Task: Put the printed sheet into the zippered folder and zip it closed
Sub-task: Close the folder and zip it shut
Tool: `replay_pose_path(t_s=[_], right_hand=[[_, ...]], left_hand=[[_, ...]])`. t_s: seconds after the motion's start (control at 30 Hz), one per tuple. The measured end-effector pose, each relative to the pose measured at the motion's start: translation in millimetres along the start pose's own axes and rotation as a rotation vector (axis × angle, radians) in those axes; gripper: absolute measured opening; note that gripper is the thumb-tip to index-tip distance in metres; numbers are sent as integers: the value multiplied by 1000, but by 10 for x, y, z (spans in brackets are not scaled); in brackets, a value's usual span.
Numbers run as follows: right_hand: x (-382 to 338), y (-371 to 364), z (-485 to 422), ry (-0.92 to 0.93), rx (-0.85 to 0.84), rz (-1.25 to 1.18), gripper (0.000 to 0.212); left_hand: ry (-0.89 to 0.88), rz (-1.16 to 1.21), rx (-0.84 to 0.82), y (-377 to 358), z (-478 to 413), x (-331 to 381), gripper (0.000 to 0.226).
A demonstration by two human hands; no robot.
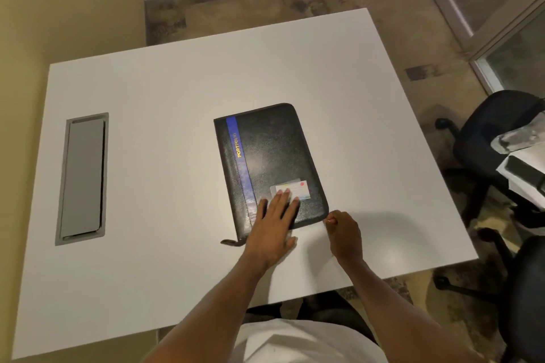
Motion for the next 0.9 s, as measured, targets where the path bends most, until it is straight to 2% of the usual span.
replay_pose_path(t_s=[0.13, 0.2, 0.3, 0.53, 0.9], right_hand=[[21, 18, 34, 43, -11, 14, 40], [41, 23, 17, 14, -34, 15, 28], [80, 40, -39, 2, -58, 63, 15], [100, 228, -181, -6, -66, 118, 13], [-54, 558, -731, 162, -14, 53, 6]], left_hand=[[-58, -128, -127, 97, -591, 336, 112], [-67, -162, -147, 128, -768, 412, 111], [-59, -185, -185, 138, -935, 436, 96], [-91, -176, -233, 238, -981, 381, 88], [-137, -236, -215, 400, -988, 377, 87]])
Point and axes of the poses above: each hand's wrist, its own z-axis away from the middle knuckle, its own y-axis out of the back of the hand, x = y × z, the point moved 2 cm from there along -z, towards the middle knuckle, and after that the axes turned 12 degrees about -x, right-handed, at the moved point
